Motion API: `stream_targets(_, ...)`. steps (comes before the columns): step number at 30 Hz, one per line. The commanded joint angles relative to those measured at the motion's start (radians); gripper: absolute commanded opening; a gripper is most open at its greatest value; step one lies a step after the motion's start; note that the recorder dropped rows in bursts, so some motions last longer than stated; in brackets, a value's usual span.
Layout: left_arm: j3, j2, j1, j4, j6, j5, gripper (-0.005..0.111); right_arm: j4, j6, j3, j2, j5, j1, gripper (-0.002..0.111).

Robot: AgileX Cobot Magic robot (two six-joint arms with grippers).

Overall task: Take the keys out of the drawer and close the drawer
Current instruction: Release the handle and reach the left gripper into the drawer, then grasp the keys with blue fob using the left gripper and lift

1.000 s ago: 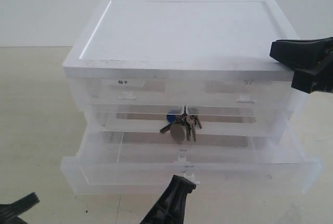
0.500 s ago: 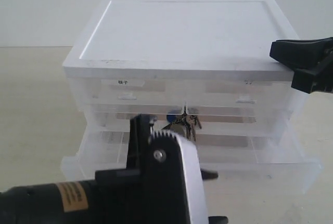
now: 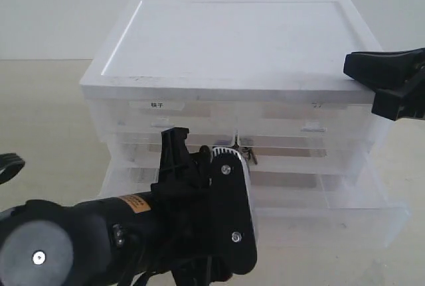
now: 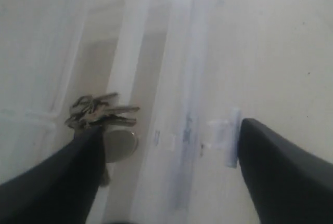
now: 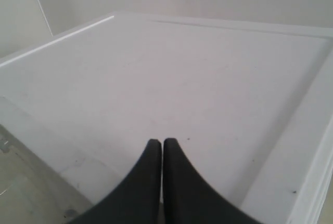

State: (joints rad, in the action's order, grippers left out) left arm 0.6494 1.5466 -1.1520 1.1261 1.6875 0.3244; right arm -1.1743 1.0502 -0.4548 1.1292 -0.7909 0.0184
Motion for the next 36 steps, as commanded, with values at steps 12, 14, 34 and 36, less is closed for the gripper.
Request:
stream_targets(12,0.003,-0.045,0.023,0.019,0.1,-0.338,0.005,-0.013,0.004,0.003,-0.001,0.016,0.002,0.0)
stream_targets(14,0.003,-0.063,0.023,0.006,0.1,-0.376,0.005,-0.013,0.004,0.003,-0.001,0.016,0.002,0.0)
stream_targets(34,-0.025,-0.284,0.025,0.089,-0.207,-0.401,0.075,-0.014,0.006,0.003,-0.001,0.019,0.002,0.0)
stream_targets(36,-0.012,-0.311,0.026,0.118,-0.338,-0.351,0.075,-0.014,0.006,0.003,-0.001,0.019,0.002,0.0)
